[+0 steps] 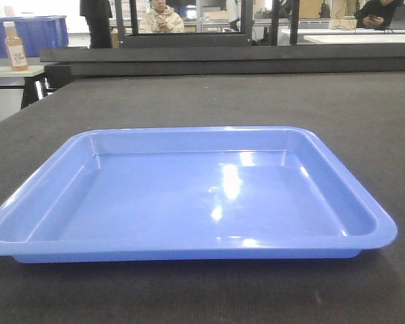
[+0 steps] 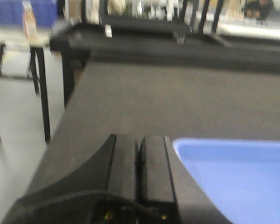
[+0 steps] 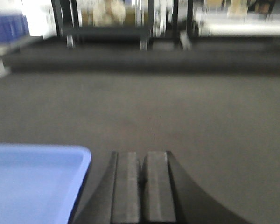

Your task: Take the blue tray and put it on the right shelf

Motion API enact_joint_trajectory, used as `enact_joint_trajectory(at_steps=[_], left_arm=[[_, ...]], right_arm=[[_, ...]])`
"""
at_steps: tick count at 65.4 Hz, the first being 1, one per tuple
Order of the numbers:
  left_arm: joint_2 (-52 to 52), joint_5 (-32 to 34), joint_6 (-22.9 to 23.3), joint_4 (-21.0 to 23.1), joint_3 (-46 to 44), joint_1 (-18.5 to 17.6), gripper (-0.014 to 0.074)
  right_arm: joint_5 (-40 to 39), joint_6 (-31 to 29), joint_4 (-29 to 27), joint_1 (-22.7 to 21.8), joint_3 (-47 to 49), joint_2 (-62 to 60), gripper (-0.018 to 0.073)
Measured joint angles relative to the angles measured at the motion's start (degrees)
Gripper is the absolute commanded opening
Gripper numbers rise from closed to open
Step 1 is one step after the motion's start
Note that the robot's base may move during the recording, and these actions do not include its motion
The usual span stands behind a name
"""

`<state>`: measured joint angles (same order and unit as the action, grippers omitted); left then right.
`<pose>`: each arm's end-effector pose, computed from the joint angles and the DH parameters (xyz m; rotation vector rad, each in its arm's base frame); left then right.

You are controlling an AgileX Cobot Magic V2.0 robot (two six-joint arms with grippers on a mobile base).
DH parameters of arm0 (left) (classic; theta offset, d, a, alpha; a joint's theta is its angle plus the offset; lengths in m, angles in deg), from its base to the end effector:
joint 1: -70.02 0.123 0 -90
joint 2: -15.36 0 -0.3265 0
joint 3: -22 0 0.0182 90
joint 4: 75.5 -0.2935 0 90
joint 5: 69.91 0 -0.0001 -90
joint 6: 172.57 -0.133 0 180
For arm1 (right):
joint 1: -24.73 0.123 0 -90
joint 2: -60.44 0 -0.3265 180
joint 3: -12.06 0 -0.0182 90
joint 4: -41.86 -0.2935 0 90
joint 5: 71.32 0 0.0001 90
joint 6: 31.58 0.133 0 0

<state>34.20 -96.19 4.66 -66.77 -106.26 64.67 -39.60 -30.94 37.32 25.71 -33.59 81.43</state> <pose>0.0923 -0.0176 0.3278 0.0547 1.6884 -0.1932 0.0888 0.0071 0.3538 0.0219 1.7162 0.1067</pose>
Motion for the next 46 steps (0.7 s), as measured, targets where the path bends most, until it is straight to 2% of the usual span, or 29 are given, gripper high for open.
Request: enact_joint_trajectory(at_steps=[8,15,25,37,46], left_arm=[[12.4,-11.14,-0.1,0.95,-7.31,0.0,-0.0048],[21.82,-16.08,-0.1,1.74,-10.71,0.0,-0.0048],[32.32,-15.62,-0.1,3.67,-11.99,0.0,-0.0048],[41.52,-13.2,-0.1,8.09,-12.25,0.0,-0.0048],[48.76,-14.73,-0.1,10.98,-15.29,-0.25,-0.0042]], right_arm=[[9.56,0.0,-0.1,0.0,5.43,11.79,0.0037],[15.35,0.0,-0.12,0.0,8.46,21.36,0.0037],[17.65,0.11,-0.53,0.0,9.66,30.99,0.0037],[16.79,0.11,-4.09,0.0,9.77,38.81,0.0041],[19.15,0.36,-4.59,0.28,12.15,45.12,0.0041]])
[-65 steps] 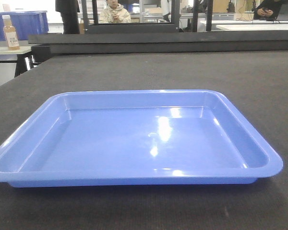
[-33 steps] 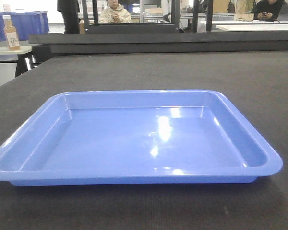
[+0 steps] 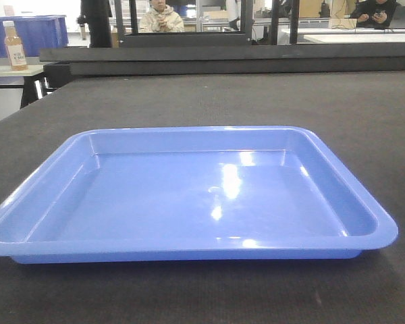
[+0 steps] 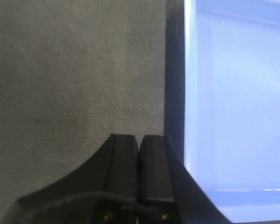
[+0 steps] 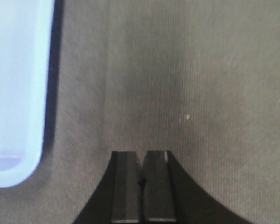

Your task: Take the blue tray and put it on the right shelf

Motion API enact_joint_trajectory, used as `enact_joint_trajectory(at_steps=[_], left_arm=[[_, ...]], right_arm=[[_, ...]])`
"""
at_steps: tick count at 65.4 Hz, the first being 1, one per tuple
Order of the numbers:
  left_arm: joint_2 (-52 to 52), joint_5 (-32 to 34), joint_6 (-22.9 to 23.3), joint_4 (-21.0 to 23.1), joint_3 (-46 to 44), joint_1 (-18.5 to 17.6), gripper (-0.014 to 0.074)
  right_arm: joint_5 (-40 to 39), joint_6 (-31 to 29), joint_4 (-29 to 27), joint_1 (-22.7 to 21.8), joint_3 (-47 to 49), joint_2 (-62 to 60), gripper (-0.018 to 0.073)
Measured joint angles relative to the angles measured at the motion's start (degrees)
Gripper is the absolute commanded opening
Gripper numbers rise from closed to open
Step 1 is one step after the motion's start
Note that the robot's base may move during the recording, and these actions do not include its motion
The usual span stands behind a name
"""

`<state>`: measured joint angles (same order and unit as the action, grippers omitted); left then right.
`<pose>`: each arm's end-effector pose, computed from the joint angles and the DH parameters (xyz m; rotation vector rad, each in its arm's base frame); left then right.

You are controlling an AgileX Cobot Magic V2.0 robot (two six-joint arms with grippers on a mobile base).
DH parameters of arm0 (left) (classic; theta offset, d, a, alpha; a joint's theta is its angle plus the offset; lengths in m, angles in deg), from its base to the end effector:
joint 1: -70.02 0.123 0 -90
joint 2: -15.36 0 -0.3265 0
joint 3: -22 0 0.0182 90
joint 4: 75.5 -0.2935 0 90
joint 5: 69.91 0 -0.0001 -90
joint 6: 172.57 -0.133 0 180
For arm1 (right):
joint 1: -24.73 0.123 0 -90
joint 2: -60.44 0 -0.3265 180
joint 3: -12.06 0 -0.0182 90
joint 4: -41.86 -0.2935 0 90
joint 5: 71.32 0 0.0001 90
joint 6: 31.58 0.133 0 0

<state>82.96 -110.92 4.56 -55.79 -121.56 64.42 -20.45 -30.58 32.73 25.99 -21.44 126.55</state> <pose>0.2380 -0.0529 0.2672 -0.0528 2.5150 -0.4075 0.2254 0.0213 0.2760 0.0834 2.6213 0.2107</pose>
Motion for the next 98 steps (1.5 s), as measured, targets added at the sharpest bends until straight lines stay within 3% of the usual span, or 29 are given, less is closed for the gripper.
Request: enact_joint_trajectory(at_steps=[8,14,27,31,44,62,69,75,87,91,98], left_arm=[[5.84,0.68,0.75,0.27,-4.05,-2.93,-0.0042],[9.48,1.89,5.78,-2.23,-7.15,-6.71,-0.0042],[18.09,-0.28,23.7,-18.08,-14.1,-14.97,-0.0042],[20.37,-1.92,25.98,-21.08,-16.08,-17.21,-0.0041],[27.12,-5.02,27.92,-20.65,-21.35,-21.6,-0.0049],[30.32,-8.9,27.84,-20.43,-24.71,-21.96,-0.0047],[30.32,-9.59,27.7,-20.83,-24.85,-21.96,-0.0003],[30.32,-10.39,27.7,-20.91,-24.85,-21.96,0.0091],[30.32,-10.63,27.7,-22.58,-24.85,-21.96,0.0326],[30.32,-10.63,27.7,-23.03,-24.85,-21.96,0.0339],[30.44,-11.04,27.7,-22.86,-24.94,-21.96,0.0323]], right_arm=[[0.92,3.49,0.43,3.11,3.77,6.01,0.0043],[0.15,8.72,3.12,6.71,6.64,10.77,0.0043],[3.05,21.42,12.99,15.41,14.95,21.91,0.0043],[4.01,22.85,13.63,17.29,17.5,24.79,0.0043],[4.52,23.83,11.23,21.2,24.18,31.58,0.0042],[5.41,24.15,6.87,21.55,25.63,36.49,0.0043],[5.61,24.15,6.74,21.65,25.63,37.12,0.0051],[5.84,24.26,6.74,21.65,25.66,37.24,0.0148],[5.84,24.26,7.06,21.65,25.66,37.24,0.0538],[5.84,24.26,7.11,21.65,25.66,37.24,0.0582],[5.84,24.26,7.11,21.65,25.66,37.38,0.0576]])
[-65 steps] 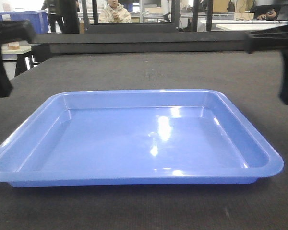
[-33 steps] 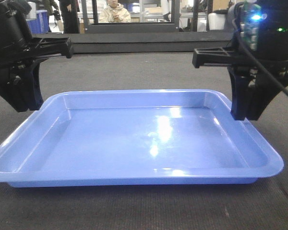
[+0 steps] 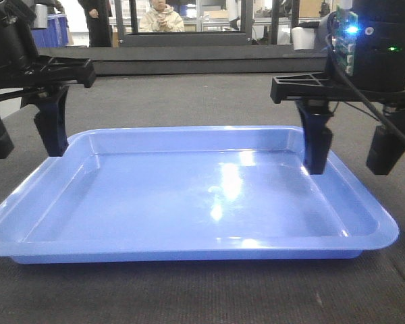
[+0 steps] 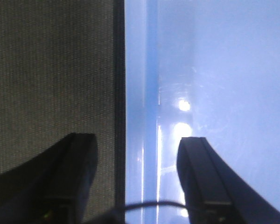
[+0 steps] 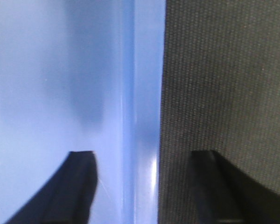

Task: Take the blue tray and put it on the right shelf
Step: 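Lower both grippers onto the tray's side rims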

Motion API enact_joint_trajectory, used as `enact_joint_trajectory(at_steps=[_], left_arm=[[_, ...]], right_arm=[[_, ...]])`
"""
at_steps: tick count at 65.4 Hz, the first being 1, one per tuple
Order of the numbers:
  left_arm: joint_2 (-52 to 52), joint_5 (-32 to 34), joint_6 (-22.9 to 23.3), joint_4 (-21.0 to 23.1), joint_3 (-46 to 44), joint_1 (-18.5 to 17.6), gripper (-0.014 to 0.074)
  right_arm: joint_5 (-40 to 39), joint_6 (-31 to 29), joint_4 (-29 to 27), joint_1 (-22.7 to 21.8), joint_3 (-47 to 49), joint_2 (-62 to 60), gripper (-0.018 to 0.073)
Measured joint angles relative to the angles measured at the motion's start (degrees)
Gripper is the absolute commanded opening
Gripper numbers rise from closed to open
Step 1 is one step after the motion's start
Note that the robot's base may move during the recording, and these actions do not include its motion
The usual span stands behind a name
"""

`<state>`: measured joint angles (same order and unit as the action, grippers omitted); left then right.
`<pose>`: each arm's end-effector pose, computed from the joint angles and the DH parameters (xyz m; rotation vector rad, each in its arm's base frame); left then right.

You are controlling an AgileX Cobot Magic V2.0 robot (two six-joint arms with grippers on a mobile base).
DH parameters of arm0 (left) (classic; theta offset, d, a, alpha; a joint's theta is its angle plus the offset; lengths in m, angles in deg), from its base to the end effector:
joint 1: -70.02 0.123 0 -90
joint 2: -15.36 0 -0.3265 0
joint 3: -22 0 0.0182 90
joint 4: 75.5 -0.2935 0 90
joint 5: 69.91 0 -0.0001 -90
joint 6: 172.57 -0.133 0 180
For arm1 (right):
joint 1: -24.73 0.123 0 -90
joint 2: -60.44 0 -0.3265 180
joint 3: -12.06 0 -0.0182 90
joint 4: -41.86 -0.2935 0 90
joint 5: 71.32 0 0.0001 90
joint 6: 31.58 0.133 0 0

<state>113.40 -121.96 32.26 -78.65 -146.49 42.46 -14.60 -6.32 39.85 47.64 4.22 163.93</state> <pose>0.3309 -0.1662 0.2391 0.1053 2.8268 -0.1402 0.3519 0.1529 0.2206 0.0846 2.9580 0.1687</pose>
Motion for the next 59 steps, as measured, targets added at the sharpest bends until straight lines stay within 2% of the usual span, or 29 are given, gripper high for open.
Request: enact_joint_trajectory(at_steps=[15,26,59], left_arm=[[3.67,-2.03,-1.61,5.0,0.0,2.18,0.0307],[5.92,-1.76,-2.6,5.13,-0.18,3.92,0.0307],[7.32,-0.22,-3.09,4.5,-0.31,3.98,0.0307]], right_arm=[[0.04,0.11,0.0,0.0,0.0,1.44,0.0576],[-0.06,0.49,-0.1,0.0,0.09,2.75,0.0576],[-1.31,0.58,-0.1,0.0,0.09,4.57,0.0576]])
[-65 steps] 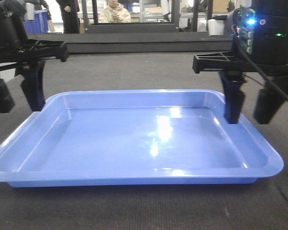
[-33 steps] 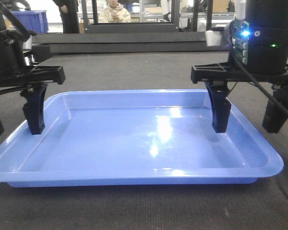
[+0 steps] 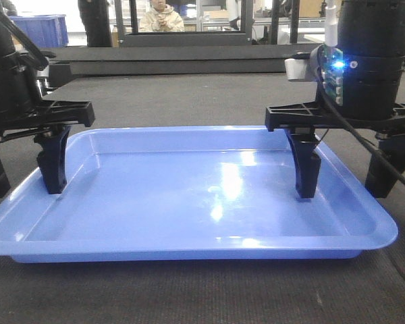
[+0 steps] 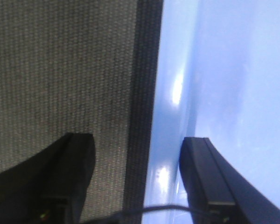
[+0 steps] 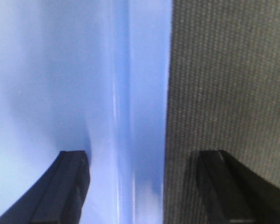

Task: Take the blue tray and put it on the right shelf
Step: 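Lower both grippers onto the tray's side rims, then close both grippers on the opposite side rims of the blue tray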

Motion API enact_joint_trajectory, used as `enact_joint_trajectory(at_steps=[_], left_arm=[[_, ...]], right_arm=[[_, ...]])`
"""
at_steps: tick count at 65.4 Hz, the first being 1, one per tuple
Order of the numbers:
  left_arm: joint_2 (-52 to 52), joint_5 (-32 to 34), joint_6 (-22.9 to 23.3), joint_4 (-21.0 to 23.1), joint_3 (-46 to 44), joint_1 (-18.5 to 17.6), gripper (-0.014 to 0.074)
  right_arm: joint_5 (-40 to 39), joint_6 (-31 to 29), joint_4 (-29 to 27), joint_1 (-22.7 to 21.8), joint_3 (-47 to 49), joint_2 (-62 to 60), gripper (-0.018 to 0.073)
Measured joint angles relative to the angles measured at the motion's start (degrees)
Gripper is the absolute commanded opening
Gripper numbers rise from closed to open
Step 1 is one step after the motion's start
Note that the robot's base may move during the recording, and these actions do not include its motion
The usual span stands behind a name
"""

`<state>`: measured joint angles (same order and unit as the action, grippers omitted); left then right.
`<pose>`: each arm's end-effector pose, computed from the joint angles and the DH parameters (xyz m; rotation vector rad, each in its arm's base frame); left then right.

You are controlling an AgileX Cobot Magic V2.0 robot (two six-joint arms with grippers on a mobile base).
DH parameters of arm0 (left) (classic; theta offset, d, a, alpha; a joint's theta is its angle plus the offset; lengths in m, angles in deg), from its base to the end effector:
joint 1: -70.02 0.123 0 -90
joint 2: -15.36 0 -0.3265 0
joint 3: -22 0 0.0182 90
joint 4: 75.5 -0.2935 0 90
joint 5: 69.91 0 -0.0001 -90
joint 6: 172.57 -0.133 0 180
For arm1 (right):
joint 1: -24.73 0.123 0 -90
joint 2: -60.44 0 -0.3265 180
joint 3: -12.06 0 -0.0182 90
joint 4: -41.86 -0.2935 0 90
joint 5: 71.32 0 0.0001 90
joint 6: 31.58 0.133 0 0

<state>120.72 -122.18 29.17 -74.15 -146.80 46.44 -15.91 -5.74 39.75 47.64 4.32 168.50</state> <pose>0.3499 -0.1554 0.1924 0.0289 2.9661 -0.1392 0.3610 0.1570 0.1907 0.1050 3.0100 0.1393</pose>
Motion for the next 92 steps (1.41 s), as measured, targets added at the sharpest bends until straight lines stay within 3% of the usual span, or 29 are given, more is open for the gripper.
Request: enact_joint_trajectory(at_steps=[28,92], left_arm=[[0.0,0.58,-2.21,0.9,0.0,0.0,0.0307],[1.52,0.54,-2.17,1.65,0.0,0.0,0.0307]], right_arm=[[-0.35,0.0,0.0,0.0,0.0,0.69,0.0576],[-0.46,0.0,0.0,0.0,0.0,0.69,0.0575]])
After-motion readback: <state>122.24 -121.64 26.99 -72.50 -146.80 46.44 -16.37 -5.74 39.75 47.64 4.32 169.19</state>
